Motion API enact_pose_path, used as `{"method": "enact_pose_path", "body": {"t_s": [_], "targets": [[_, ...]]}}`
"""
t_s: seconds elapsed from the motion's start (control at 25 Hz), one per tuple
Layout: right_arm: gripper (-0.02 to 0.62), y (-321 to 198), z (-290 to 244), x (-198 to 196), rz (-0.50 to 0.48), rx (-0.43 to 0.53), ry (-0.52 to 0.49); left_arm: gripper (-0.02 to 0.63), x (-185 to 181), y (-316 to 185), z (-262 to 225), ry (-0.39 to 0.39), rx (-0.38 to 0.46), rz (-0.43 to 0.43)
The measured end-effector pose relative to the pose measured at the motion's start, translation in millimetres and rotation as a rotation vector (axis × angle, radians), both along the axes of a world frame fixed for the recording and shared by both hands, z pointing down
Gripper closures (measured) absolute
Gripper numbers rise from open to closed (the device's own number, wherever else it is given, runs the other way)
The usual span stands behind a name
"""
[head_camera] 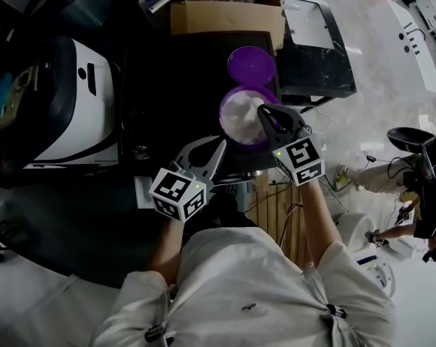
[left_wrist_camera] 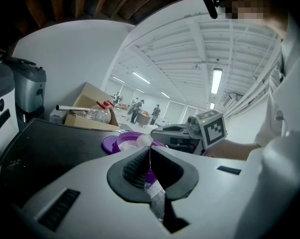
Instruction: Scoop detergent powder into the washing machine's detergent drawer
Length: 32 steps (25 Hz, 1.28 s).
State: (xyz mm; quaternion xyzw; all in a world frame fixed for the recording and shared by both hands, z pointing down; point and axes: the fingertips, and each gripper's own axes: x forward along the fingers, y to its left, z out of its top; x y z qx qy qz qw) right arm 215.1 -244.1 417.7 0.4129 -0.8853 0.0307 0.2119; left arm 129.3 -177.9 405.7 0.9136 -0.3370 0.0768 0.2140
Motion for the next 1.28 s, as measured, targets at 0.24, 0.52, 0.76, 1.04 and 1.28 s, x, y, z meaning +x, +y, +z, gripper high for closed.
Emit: {"method": "enact_pose_path", "body": {"t_s": [0.24, 0.52, 0.76, 1.04, 1.28], "targets": [[0.578, -6.4, 3.8, -6.2, -0.049, 0.023, 0.094, 0.586, 3.6, -1.4, 0.8, 0.000, -0.002, 0.000], [0.579, -10.1, 12.0, -11.3, -0.100, 0.058, 0.215, 0.586, 3.8, -0.9, -1.3, -0.002, 0.006, -0.001], [0.580, -12.0, 21.8, -13.0, -0.143, 0.071, 0.305, 0.586, 4.1, -0.3, -0.3, -0.002, 0.006, -0.001], [0.580, -7.3, 27.3, -15.5, -0.170, 0.097, 0.395, 0.586, 5.2, 3.2, -2.3, -0.003, 0.010, 0.000], [0.580, -2.9, 32.1, -18.2, -0.196, 0.111, 0.448, 0.586, 1.9, 6.1, -2.8, -0.006, 0.012, -0.008]]}}
